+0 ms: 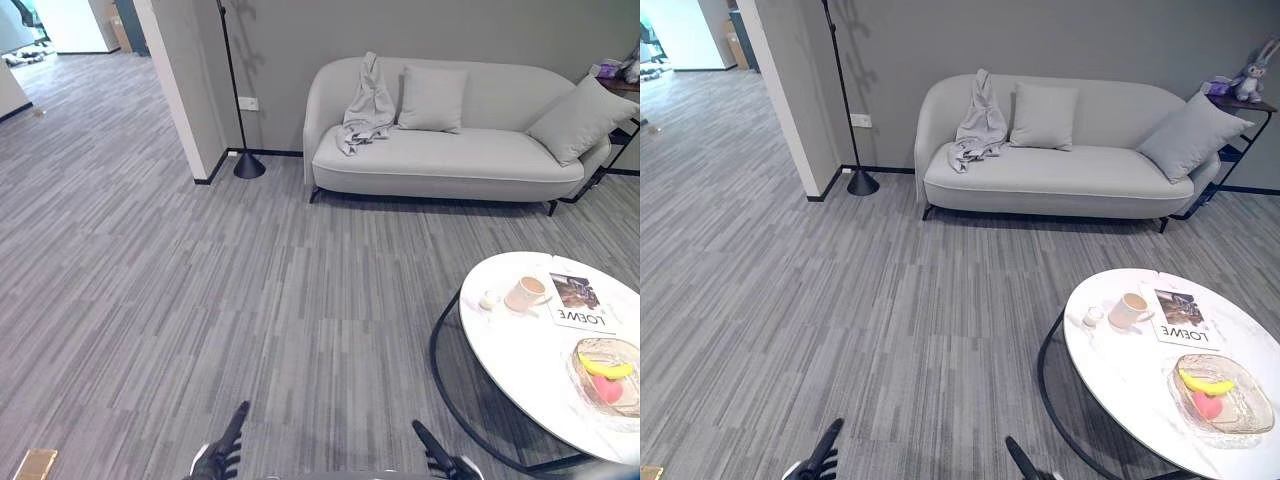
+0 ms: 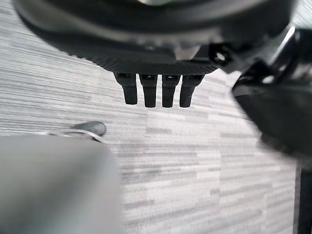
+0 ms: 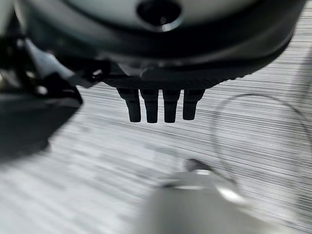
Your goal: Hang the clothes on the sofa on the clothes rack.
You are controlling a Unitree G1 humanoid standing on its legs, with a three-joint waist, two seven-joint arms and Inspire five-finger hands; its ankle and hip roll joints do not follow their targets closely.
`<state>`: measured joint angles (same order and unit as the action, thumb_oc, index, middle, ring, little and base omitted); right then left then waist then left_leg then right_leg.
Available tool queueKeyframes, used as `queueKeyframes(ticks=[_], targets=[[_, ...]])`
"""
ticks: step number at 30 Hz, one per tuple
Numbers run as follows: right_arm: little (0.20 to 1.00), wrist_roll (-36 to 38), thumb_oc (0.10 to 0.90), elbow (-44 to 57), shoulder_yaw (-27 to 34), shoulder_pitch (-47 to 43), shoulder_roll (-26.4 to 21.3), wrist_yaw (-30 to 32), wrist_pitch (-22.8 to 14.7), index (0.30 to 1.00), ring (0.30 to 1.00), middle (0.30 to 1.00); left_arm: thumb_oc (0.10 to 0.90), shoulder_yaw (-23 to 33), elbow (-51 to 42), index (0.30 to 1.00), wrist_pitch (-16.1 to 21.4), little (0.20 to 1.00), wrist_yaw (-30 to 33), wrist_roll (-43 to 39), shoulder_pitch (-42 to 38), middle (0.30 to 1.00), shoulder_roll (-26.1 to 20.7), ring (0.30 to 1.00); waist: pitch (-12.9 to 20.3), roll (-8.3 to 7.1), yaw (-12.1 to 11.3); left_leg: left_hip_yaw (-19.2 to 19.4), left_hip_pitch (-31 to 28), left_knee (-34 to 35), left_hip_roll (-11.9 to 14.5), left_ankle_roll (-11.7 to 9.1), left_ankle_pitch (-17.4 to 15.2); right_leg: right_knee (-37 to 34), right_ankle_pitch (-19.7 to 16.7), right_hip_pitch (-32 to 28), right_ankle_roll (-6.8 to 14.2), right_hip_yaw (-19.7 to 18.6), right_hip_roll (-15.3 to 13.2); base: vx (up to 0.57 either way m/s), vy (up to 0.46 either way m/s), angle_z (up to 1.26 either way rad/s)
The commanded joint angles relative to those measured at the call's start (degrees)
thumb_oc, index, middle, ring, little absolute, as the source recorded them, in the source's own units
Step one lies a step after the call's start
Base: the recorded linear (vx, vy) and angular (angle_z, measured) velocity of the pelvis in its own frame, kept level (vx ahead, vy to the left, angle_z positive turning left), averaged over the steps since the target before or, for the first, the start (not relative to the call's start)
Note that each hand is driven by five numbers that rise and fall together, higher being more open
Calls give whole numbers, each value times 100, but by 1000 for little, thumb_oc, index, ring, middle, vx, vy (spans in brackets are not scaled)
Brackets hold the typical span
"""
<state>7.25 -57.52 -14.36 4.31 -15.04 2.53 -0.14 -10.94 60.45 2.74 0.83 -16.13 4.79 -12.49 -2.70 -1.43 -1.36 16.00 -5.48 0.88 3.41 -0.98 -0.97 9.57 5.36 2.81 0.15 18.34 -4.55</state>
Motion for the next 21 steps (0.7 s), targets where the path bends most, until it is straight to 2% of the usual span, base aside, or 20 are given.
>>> queueKeyframes(ticks=[1,13,16,17,18,19,20,21], targets=[[900,82,800,93,-202,-273,-38,13,-223,900,900,900,800,14,-214,900,358,900,-83,-197,-409,900,51,900,-198,-131,32,-3,-293,412,98,-321,-38,-1457,-411,-1193,532,279,-136,10,-33,3],[900,9,800,326,-288,-252,-117,37,-191,900,900,900,800,-99,-107,900,303,900,1,-176,-550,900,88,900,-385,-159,63,-54,-334,412,165,-351,34,-1457,-320,-1182,455,198,-13,28,-53,3],[900,32,800,416,-277,-310,-207,34,-193,900,900,900,800,-121,-162,900,312,900,8,-268,-631,900,63,900,-650,-231,62,-71,123,-506,244,-414,-176,-1457,-273,-1160,344,185,-36,10,-135,-2],[900,74,800,496,-252,-312,-255,34,-190,900,900,900,800,-97,-177,900,313,900,31,-323,-642,900,62,900,-750,-240,50,-123,530,-1342,349,-483,-141,-1457,-200,-1185,243,158,-3,58,-168,2],[900,107,800,537,-246,-311,-284,29,-190,900,900,900,800,-75,-188,900,312,900,50,-385,-634,900,69,900,-809,-244,26,-171,750,-1787,424,-506,-4,-1457,-158,-1213,178,146,25,61,-125,-2],[900,107,800,537,-246,-311,-284,29,-190,900,900,900,800,-75,-188,900,312,900,50,-385,-634,900,70,900,-803,-239,30,-179,768,-1806,431,-507,-13,-1457,-159,-1206,176,150,31,95,-190,-10],[900,94,800,706,-259,-312,-357,39,-166,900,900,900,800,-46,-243,900,292,900,91,-492,-631,900,85,900,-996,-251,-66,-453,1446,-3194,604,-636,514,-1457,-49,-1302,8,126,120,105,-184,-22],[900,90,800,745,-279,-299,-369,42,-159,900,900,900,800,-57,-269,900,282,900,95,-516,-636,900,88,900,-1054,-253,-90,-596,1623,-3499,625,-638,638,-1457,-6,-1346,-40,103,168,105,-183,-26]])
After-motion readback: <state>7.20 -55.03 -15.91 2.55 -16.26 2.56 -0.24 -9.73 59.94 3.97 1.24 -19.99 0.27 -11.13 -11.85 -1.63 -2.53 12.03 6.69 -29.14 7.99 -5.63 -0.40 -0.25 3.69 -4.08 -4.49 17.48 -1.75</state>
